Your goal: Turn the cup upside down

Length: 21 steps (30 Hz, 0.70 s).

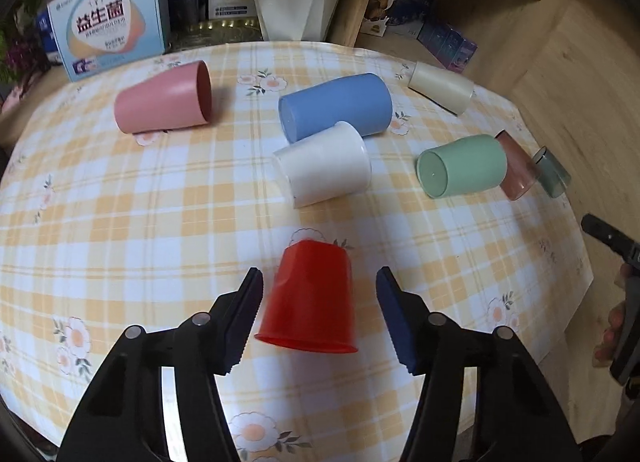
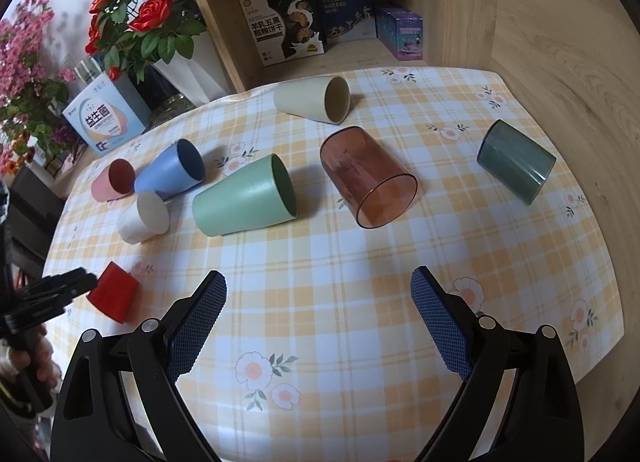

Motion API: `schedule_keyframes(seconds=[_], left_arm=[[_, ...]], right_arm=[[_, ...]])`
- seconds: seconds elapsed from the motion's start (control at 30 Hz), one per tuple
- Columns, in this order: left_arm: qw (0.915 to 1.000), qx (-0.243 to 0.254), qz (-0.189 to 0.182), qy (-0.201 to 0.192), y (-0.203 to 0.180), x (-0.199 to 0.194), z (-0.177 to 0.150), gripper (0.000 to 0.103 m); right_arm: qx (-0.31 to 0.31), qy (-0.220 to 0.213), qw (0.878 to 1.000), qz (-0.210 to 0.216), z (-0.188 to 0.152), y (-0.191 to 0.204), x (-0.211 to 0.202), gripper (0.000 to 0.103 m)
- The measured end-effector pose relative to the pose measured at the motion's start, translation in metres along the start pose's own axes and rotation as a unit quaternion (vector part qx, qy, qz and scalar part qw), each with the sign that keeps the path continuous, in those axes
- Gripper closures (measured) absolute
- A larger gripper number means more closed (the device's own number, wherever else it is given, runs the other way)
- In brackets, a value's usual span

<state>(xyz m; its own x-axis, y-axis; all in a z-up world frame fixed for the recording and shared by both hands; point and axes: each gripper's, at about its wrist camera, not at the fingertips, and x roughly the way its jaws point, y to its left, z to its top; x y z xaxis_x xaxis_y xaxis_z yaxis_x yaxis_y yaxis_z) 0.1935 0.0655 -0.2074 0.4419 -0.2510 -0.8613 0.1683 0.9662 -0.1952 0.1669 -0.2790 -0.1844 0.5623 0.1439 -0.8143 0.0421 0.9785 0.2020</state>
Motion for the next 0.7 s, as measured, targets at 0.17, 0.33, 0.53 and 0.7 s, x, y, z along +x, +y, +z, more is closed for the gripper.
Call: schedule_keyframes(seconds=[0.17, 0.33, 0.53, 0.7], left_arm=[[0.9999, 0.003, 0.013, -0.008, 0.001, -0.006, 0.004, 0.046], [0.9990, -0.006, 0.036, -0.027, 0.020, -0.017, 0.022, 0.046], [0.9967, -0.033, 0.055, -0.049, 0.055, -0.030, 0.052, 0.046], [0.9978, 0.014, 0.045, -0.046, 0.037, -0.017, 0.071, 0.046]], right_arm=[[0.010, 0.000, 1.000, -0.007, -0.001, -0.009, -0.002, 0.013], [0.012, 0.001, 1.000, -0.007, 0.000, -0.011, 0.000, 0.013], [0.013, 0.005, 1.000, -0.011, 0.002, -0.012, 0.006, 0.013], [0.012, 0.011, 1.000, -0.013, 0.006, -0.012, 0.013, 0.013]])
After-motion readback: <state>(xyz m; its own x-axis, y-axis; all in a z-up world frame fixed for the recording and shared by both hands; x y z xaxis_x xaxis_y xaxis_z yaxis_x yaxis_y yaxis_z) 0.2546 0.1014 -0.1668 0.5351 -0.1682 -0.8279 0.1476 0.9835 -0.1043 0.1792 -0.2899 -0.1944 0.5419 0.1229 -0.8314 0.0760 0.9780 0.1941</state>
